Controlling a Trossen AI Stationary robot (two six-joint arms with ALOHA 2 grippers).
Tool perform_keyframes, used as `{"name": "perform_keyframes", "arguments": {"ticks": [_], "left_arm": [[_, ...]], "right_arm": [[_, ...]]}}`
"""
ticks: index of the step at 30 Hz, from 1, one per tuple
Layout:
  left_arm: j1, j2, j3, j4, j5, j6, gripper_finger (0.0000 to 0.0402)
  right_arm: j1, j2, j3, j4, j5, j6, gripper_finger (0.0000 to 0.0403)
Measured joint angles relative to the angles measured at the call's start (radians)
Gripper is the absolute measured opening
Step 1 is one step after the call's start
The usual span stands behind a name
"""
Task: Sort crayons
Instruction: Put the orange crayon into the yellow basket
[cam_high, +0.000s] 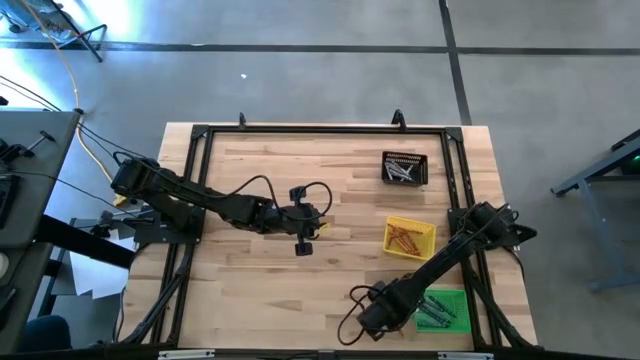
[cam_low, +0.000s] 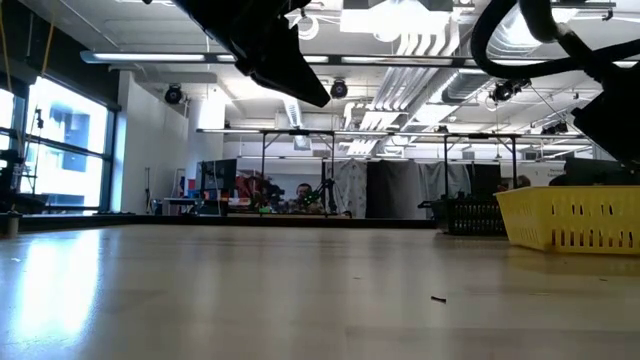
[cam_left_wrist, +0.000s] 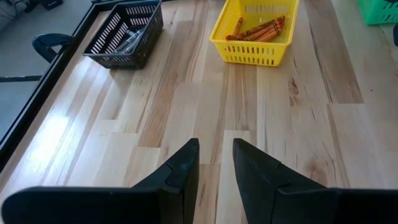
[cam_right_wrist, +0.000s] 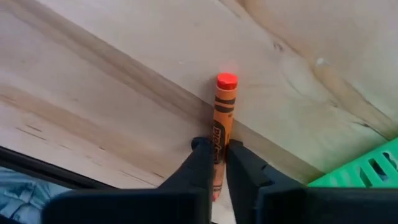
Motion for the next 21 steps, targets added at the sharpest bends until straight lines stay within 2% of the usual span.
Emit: {"name": "perform_keyframes", "arguments": {"ticks": [3,12,21], "left_arm": [[0.000,0.000,0.000,0.000,0.000,0.000,0.0087],[0.000,0.000,0.000,-0.020,0.000,0.000,0.0087],[0.000,0.000,0.000,-0.029,0.000,0.000,0.0087]], "right_arm": [[-0.009,0.001,0.000,0.000,-0.002,-0.036,0.0009],[-0.039,-0.020,-0.004,-0.021,-0.030,-0.144,0.0005],[-0.077,-0.112,-0.005,-0.110,0.082,-0.264,0.0002]]}}
